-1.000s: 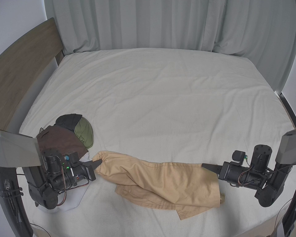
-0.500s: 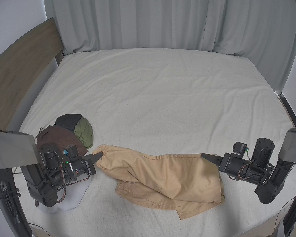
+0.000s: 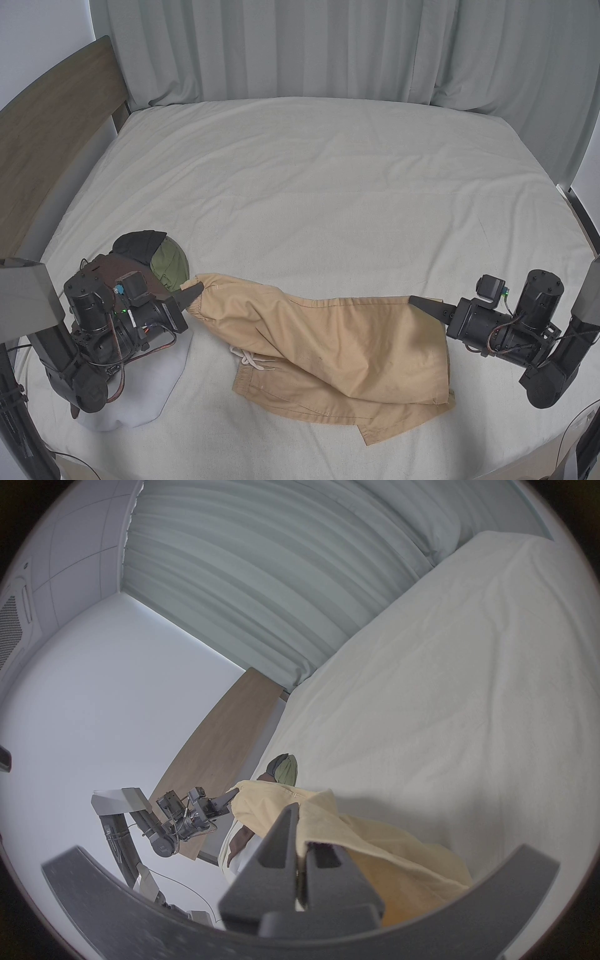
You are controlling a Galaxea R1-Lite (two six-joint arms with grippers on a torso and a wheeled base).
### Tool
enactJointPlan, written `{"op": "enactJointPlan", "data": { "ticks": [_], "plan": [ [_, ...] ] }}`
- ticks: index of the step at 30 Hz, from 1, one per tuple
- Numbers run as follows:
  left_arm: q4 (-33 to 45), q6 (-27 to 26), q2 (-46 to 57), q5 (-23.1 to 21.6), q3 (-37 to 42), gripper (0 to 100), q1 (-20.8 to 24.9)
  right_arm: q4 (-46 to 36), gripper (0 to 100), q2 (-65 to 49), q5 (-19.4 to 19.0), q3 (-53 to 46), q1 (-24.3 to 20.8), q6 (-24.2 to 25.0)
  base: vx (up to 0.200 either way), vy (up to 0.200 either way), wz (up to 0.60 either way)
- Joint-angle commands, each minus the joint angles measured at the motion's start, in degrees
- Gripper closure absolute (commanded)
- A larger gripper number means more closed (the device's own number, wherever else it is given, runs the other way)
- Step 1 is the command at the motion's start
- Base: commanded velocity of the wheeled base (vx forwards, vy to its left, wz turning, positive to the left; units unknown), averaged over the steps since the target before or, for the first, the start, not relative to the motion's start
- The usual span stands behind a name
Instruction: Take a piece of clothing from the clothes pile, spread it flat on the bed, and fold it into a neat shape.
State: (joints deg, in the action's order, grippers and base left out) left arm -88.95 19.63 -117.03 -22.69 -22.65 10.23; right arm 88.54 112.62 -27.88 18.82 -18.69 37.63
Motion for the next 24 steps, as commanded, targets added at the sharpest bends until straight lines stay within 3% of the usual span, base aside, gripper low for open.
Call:
{"op": "enactJointPlan", "data": {
  "ticks": [1,24],
  "plan": [
    [-0.17,0.41,2.60,-0.08,0.06,100,-0.12,-0.03,100,-2.40,0.02,0.16,-0.21,-0.02,0.000,0.000,0.00],
    [-0.08,1.12,9.28,-8.08,2.61,100,-3.90,-0.03,100,-6.62,0.11,3.06,-0.30,0.34,0.000,0.000,0.00]
  ]
}}
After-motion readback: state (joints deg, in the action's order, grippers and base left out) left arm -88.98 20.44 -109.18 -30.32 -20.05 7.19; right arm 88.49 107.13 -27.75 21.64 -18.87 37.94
